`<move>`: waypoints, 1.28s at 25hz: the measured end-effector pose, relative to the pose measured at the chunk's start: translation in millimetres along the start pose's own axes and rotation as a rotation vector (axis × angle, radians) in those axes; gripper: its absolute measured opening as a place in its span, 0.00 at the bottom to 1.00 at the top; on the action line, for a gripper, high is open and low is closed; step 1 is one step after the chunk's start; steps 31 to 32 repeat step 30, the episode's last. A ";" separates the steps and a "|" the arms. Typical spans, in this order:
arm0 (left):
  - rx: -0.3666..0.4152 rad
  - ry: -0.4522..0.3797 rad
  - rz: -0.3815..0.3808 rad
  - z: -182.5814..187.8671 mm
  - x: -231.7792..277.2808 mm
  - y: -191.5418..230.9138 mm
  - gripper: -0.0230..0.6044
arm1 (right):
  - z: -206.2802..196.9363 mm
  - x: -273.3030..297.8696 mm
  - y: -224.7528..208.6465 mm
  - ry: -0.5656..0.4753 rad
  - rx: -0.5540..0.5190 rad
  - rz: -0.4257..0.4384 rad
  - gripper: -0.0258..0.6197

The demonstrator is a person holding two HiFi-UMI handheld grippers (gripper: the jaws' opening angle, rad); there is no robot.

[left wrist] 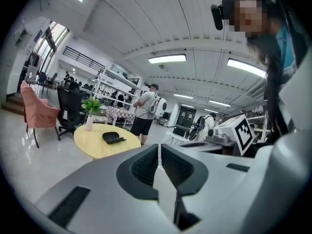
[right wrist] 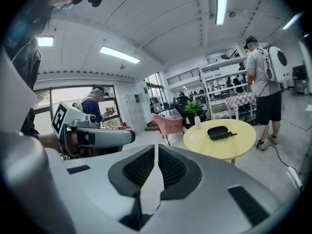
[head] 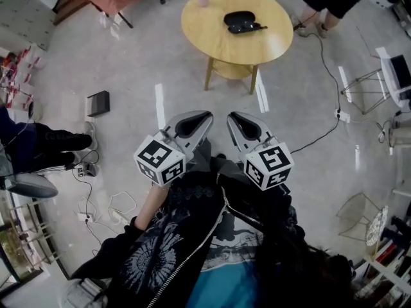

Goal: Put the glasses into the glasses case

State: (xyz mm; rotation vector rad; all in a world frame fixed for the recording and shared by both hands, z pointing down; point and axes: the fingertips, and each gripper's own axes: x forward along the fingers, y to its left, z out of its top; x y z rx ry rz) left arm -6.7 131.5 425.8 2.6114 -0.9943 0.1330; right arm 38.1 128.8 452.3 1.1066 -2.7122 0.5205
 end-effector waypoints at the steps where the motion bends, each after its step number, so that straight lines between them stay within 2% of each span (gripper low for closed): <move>1: -0.001 -0.004 0.005 -0.1 -3.4 2.1 0.08 | -0.6 1.9 3.3 0.002 -0.003 0.004 0.12; 11: -0.022 -0.028 0.020 -7.1 -10.1 2.9 0.08 | -6.3 1.4 8.7 0.029 -0.042 0.017 0.11; 32: -0.001 -0.015 0.014 -4.2 2.5 -5.4 0.08 | -0.1 -0.3 2.3 0.023 -0.057 0.037 0.11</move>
